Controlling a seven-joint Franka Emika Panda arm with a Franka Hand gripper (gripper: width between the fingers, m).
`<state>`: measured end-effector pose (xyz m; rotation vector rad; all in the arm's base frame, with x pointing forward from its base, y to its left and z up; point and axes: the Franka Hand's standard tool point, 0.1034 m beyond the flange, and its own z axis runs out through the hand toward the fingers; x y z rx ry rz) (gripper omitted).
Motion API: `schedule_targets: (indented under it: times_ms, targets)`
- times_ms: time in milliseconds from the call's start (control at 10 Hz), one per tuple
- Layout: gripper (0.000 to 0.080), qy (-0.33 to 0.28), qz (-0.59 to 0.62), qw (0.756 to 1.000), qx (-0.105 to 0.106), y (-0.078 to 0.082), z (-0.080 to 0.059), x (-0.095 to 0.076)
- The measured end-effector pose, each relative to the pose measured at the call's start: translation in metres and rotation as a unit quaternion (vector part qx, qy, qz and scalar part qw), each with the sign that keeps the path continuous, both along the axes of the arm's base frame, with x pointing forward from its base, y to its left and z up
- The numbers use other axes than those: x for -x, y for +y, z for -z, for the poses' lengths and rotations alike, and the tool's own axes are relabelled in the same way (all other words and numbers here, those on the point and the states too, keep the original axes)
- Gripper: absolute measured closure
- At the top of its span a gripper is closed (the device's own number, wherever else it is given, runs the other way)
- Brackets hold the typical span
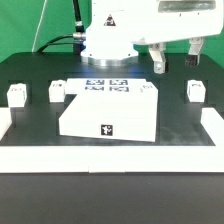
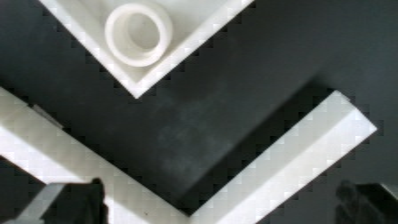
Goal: Assemble one leg
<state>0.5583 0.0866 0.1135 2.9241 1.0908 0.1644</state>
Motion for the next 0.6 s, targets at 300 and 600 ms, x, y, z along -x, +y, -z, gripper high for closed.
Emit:
schedule_targets:
  times_ms: [300, 600]
  targets:
    - [0.0150, -0.004, 0.003, 1.000, -0.002, 0.0010, 0.0001, -0.0002]
    - [0.0150, -0.004, 0.004, 1.000, -0.002, 0.0010, 0.0008, 0.0001]
